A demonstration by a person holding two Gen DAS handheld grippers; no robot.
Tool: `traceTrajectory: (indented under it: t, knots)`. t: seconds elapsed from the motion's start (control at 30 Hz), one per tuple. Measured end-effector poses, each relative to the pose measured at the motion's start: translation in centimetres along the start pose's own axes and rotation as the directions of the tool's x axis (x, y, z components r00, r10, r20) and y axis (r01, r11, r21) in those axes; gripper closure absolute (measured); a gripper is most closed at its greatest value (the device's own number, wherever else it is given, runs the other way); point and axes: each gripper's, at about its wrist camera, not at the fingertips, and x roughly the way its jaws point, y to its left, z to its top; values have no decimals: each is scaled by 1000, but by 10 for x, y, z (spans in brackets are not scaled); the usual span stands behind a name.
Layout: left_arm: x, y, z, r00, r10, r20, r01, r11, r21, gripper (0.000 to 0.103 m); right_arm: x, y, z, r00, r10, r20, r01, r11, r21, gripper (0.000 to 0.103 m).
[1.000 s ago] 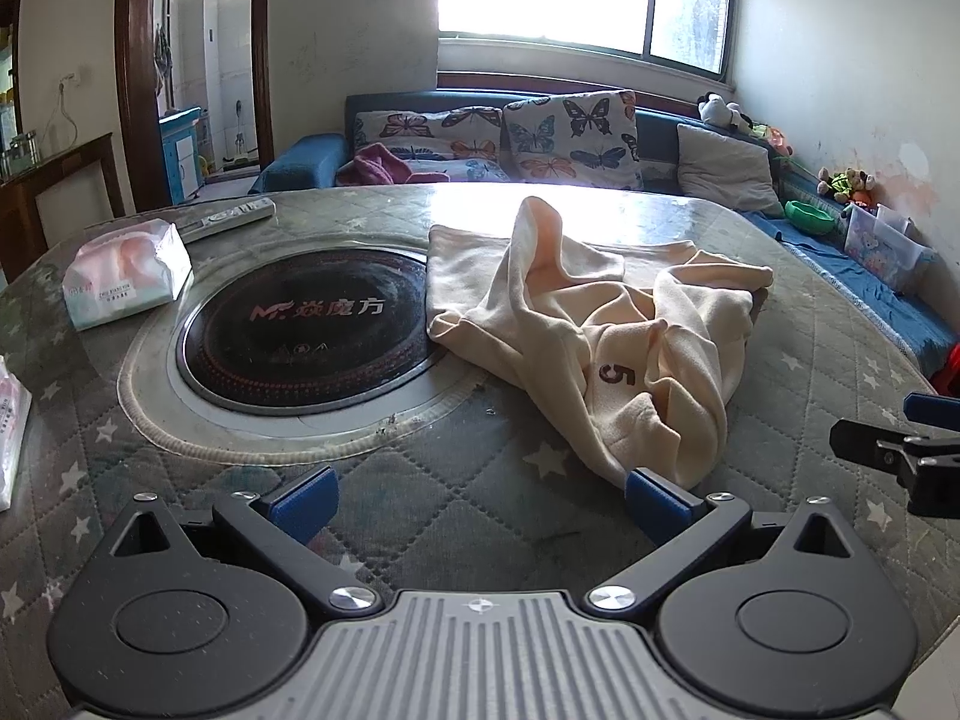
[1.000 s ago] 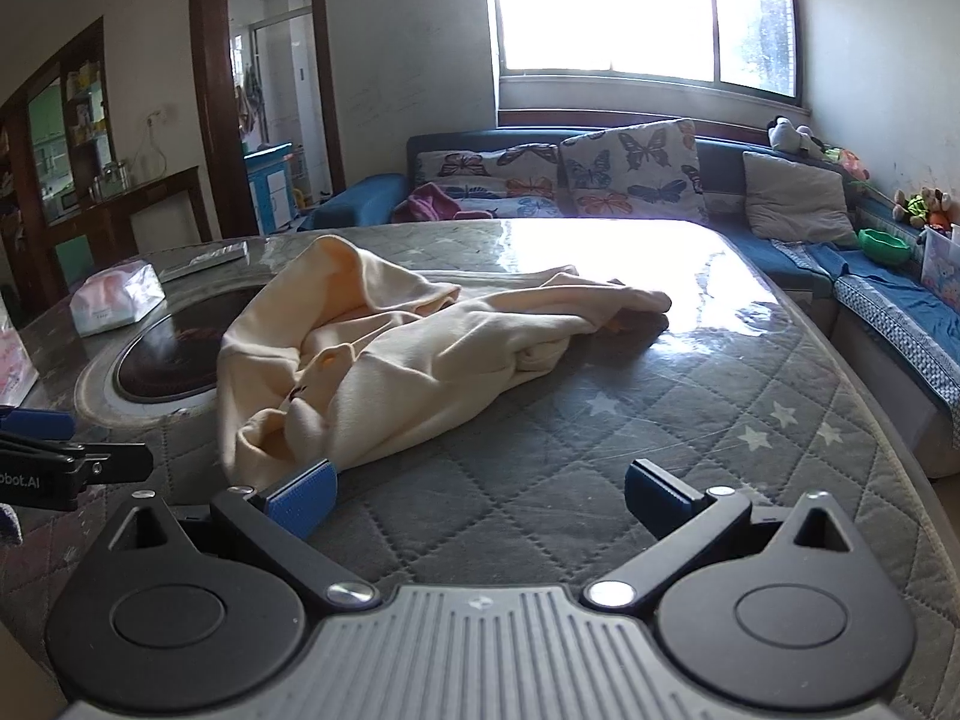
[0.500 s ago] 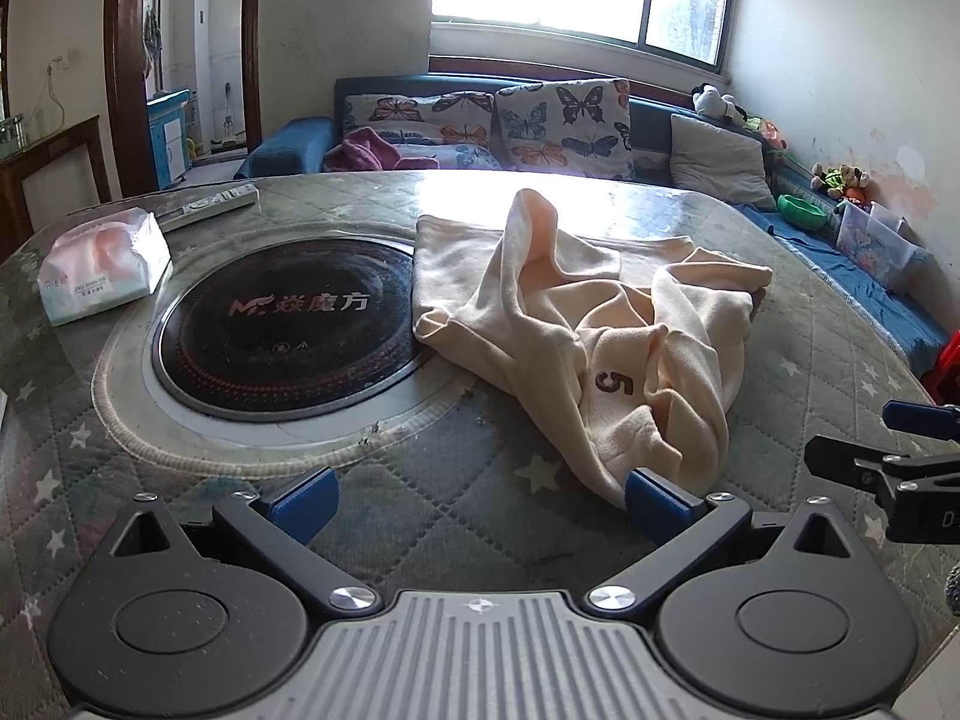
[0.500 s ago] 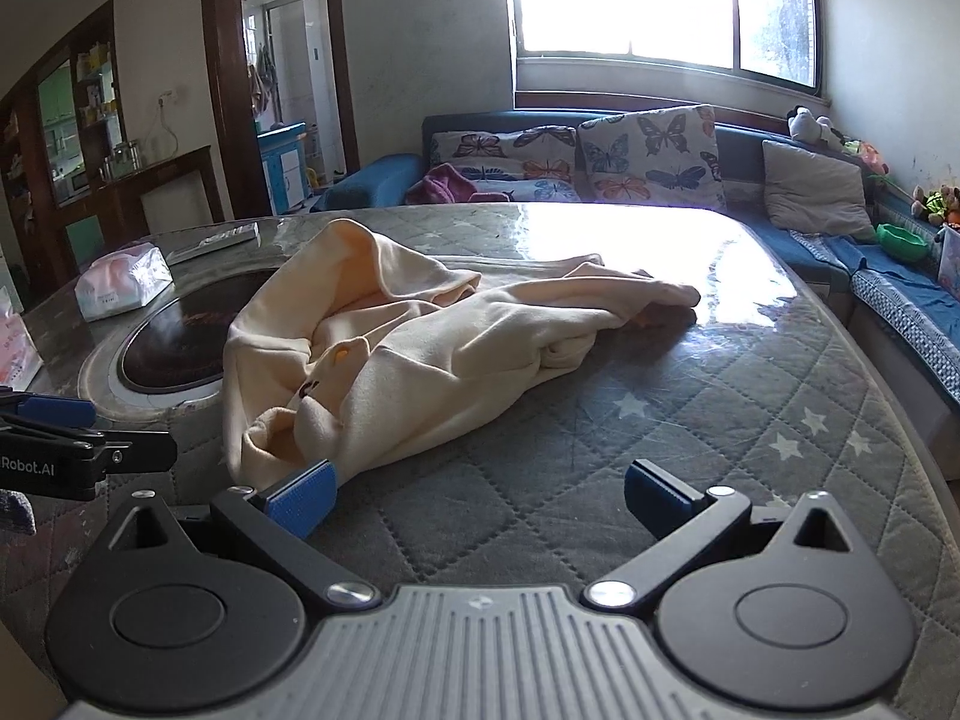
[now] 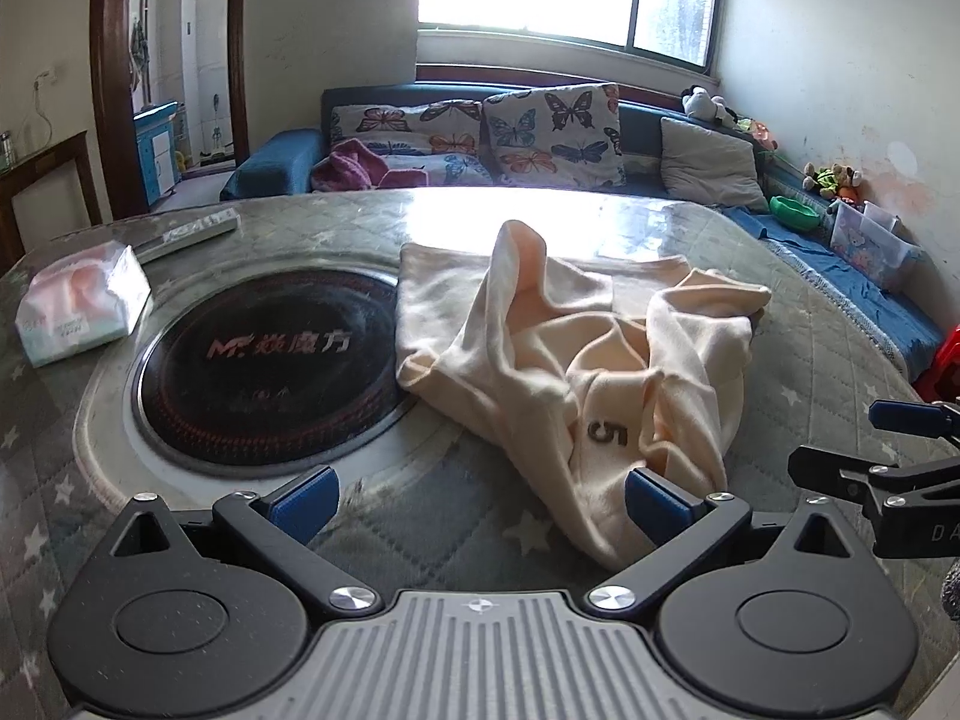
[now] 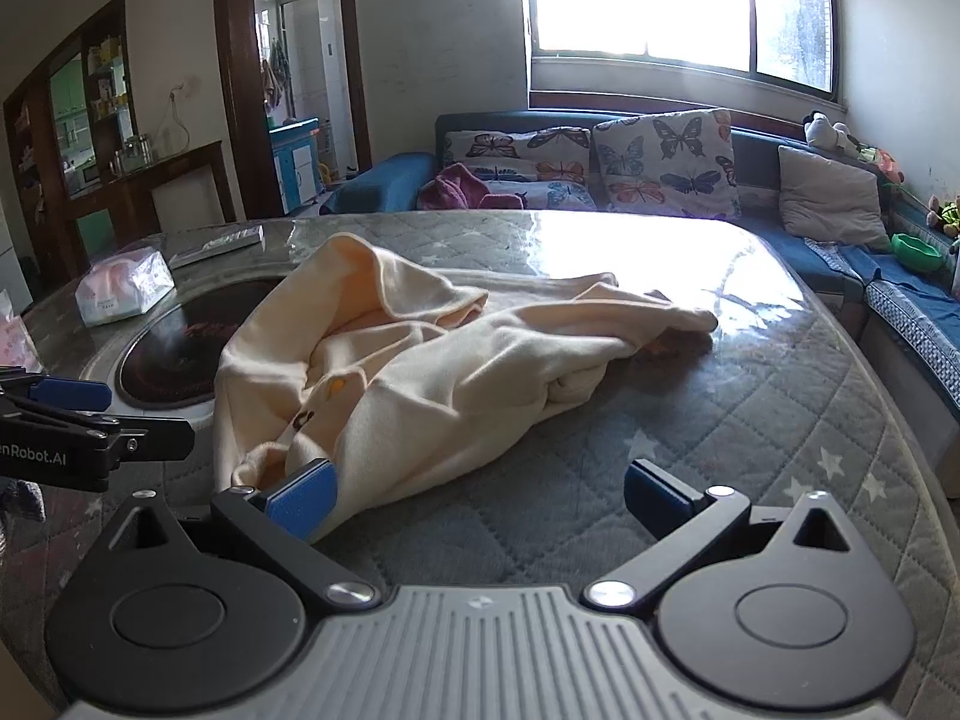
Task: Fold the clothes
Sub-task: 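Close both grippers on the sweatshirt hem edge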
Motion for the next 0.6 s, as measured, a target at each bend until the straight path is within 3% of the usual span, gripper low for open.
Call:
traceTrajectory:
  t: [0.4, 0.6]
  knots:
    - [37, -8, 58, 998, 19, 66, -24, 997, 78, 7, 26, -20, 39, 1000, 19, 0, -19, 1000, 5, 9]
    - [71, -10, 91, 997, 6, 74, -13, 995, 99, 9, 50, -43, 60, 1000, -1, -14, 1, 999, 38, 18]
